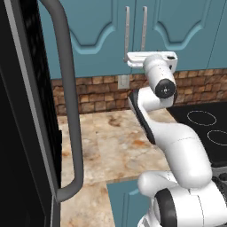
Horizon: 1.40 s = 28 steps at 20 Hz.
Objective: Open the cabinet, retrieve the rolling pin, and place it next to the meat on the cutting board to prepare for tenderizing.
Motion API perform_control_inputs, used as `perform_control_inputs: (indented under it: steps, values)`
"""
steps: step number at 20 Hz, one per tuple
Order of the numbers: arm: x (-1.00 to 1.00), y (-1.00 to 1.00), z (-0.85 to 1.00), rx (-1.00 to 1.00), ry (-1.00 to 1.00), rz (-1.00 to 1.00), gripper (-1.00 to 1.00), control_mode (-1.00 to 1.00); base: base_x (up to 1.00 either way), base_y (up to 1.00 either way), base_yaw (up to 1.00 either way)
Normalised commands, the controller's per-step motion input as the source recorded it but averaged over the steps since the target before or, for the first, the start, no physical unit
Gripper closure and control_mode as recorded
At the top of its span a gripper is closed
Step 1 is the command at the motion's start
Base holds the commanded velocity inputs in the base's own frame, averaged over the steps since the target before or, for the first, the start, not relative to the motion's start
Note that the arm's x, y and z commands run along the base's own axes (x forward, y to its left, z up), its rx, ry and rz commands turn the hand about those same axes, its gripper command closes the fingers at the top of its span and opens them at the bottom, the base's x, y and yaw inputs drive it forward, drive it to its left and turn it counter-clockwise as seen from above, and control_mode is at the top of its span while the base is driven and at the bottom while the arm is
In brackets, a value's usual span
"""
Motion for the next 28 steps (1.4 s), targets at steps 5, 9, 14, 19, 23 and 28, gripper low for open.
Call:
perform_control_inputs:
  steps: [5,9,14,19,23,28]
  values:
    - [0.35,-0.1,-0.06,0.01,0.0,0.01,-1.0,-1.0,0.0,0.0,0.0]
    - [0.46,0.0,-0.02,0.02,-0.01,0.07,-1.0,-1.0,0.0,0.0,0.0]
    - [0.37,0.0,0.0,0.02,-0.01,0.11,-1.0,-1.0,0.0,0.0,0.0]
    - [0.34,-0.07,0.0,0.02,-0.02,0.1,-1.0,-1.0,0.0,0.0,0.0]
    - [0.33,-0.14,0.0,0.03,-0.04,0.06,-1.0,-1.0,0.0,0.0,0.0]
    - [0.21,-0.12,0.2,0.01,-0.07,0.02,-1.0,-1.0,0.0,0.0,0.0]
